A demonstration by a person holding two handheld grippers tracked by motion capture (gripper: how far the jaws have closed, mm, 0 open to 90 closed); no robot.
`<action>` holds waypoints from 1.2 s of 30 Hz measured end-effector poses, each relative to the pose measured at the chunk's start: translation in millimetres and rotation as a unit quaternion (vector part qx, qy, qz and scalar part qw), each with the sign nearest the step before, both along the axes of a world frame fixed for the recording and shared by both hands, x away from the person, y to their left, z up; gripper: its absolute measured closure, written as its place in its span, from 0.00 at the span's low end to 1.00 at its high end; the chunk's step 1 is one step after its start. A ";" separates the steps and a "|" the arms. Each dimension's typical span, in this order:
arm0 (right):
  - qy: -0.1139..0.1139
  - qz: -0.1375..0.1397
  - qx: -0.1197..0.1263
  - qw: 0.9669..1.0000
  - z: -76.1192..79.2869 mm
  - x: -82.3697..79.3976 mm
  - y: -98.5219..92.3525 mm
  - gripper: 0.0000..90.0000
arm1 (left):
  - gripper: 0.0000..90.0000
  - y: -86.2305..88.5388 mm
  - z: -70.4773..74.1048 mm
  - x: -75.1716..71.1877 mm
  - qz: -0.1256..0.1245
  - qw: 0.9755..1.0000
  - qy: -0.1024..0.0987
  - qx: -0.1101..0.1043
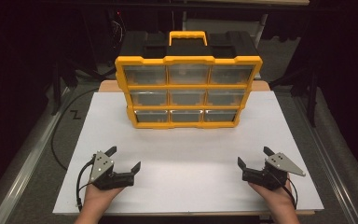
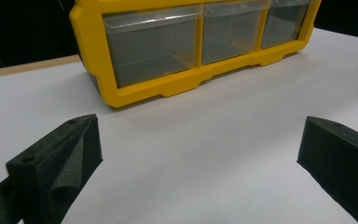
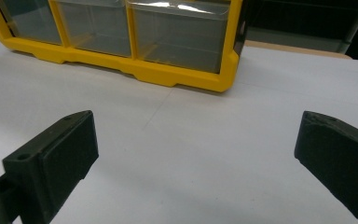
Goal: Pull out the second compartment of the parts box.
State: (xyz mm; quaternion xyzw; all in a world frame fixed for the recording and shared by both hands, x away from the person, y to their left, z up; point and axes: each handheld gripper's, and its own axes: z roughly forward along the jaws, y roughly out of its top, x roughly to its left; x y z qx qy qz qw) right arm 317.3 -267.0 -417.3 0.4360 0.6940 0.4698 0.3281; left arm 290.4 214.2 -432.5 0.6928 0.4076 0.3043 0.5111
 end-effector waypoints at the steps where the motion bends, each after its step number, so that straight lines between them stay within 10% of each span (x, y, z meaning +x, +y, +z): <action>1: -0.001 0.000 0.001 1.000 -0.2 0.5 -0.2 0.01 | 0.00 -0.1 -0.2 0.4 0.000 1.000 0.000 -0.001; 36: -0.007 -0.010 -0.060 0.998 -6.2 37.7 30.6 0.01 | 0.00 0.2 -1.7 3.0 -0.005 1.000 0.003 -0.001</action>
